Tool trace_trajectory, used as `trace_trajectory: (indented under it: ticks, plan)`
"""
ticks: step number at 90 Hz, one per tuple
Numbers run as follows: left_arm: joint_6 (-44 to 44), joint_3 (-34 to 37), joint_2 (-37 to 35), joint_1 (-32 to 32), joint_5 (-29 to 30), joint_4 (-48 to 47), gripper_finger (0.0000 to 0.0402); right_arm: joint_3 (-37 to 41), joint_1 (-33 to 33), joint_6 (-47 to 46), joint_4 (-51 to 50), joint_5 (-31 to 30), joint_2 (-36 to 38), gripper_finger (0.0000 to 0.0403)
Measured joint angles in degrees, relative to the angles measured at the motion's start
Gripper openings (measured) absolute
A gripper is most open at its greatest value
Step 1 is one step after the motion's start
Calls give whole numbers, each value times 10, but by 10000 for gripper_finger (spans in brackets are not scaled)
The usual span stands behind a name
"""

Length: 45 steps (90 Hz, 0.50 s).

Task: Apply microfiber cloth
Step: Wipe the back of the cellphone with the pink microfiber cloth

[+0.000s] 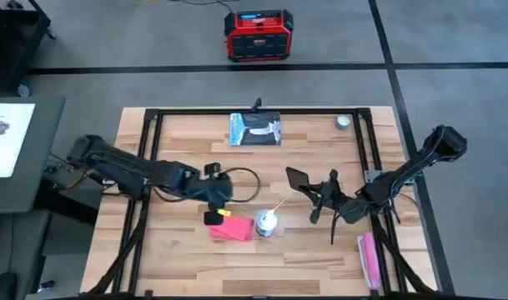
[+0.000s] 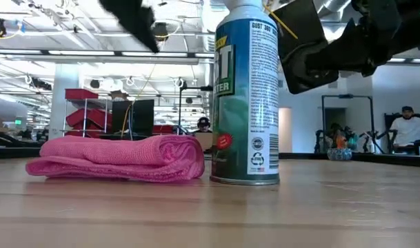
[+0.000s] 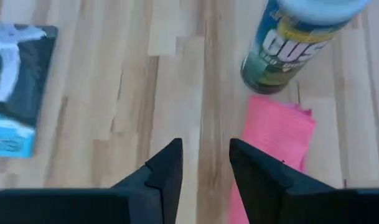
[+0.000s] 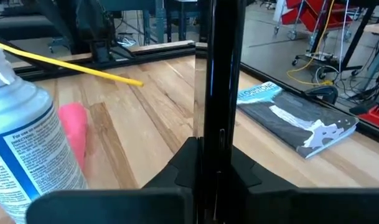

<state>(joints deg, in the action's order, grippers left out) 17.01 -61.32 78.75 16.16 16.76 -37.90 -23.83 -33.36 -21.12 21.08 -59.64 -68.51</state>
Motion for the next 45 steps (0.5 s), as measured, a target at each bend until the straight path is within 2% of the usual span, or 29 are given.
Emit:
trace_trajectory:
  ticks: [10,20,31,45]
  plan:
    - [30,103,-18,0,-14,111,117,0,6,0,0,4,0,17]
    - [40,164,-18,-1,-45,194,117,0,24,0,-1,17,0,16]
    - [40,198,-18,-1,-46,299,117,0,53,0,-6,46,0,16]
    - [33,206,-18,-1,-72,304,117,0,85,0,-7,72,0,16]
